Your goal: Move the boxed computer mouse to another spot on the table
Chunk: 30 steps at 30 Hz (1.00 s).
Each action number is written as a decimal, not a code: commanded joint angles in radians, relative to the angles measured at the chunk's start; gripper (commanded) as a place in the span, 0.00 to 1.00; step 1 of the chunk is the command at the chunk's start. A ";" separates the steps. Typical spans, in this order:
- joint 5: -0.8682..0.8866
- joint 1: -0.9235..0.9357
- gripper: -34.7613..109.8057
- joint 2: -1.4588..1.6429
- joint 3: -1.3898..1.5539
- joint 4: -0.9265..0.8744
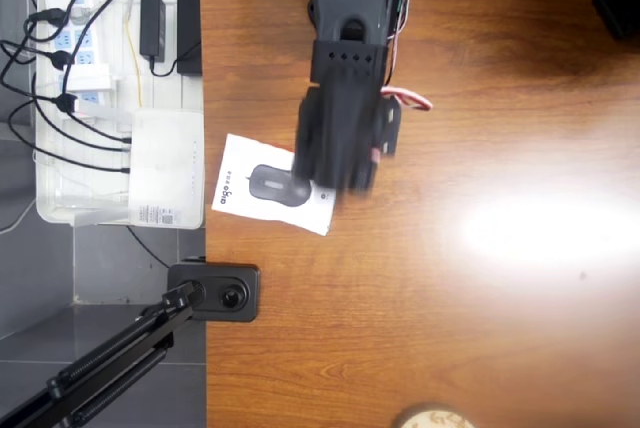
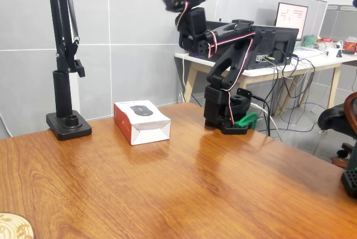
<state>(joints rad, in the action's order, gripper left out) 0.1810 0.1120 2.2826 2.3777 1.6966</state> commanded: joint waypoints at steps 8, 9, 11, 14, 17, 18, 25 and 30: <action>-0.058 0.003 0.24 0.589 0.357 0.026; -0.058 -0.009 0.24 0.672 0.394 -0.008; -0.058 -0.031 0.24 0.827 0.423 -0.083; -0.064 -0.040 0.24 0.828 0.423 0.025; -0.061 -0.052 0.24 0.827 0.423 0.072; -0.061 -0.064 0.24 0.827 0.423 0.072; 0.029 -0.098 0.24 0.827 0.423 0.071; 0.140 -0.098 0.24 0.827 0.423 0.071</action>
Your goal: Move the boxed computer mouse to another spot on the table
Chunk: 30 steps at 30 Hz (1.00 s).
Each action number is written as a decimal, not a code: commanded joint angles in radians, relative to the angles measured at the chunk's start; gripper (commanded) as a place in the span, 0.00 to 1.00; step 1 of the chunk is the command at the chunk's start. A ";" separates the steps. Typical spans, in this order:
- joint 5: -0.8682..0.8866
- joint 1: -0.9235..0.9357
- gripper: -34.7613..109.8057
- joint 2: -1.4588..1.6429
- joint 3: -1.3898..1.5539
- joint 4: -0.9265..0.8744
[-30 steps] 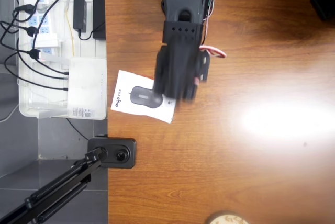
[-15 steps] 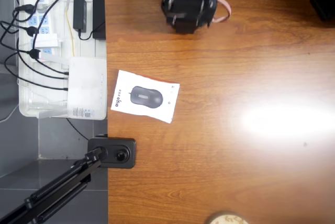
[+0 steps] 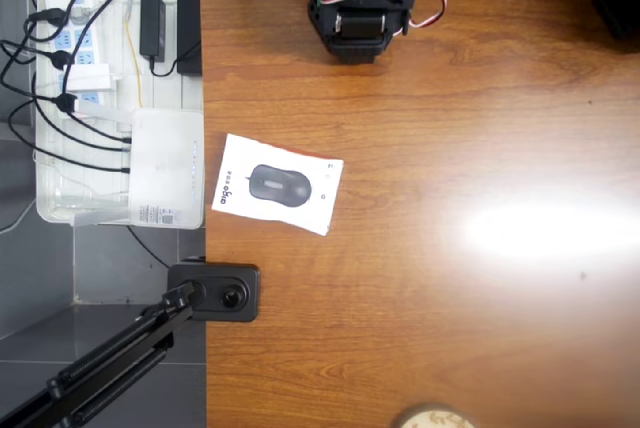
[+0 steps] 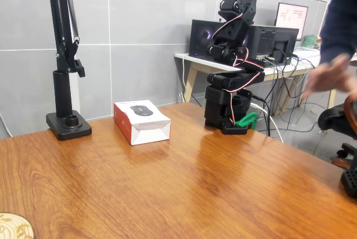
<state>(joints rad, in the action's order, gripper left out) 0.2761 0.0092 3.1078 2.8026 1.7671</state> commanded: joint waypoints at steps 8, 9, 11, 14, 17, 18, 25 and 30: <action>0.091 0.005 0.24 0.002 -0.002 0.000; 0.094 0.005 0.24 0.002 -0.002 0.000; 0.095 0.005 0.24 0.002 -0.002 0.000; 0.098 0.005 0.24 0.002 -0.002 0.000; 0.101 0.005 0.24 0.002 -0.002 0.000; 0.101 0.005 0.24 0.002 -0.002 0.000; 0.103 0.005 0.24 0.002 -0.002 0.000; 0.104 0.005 0.24 0.002 -0.002 0.000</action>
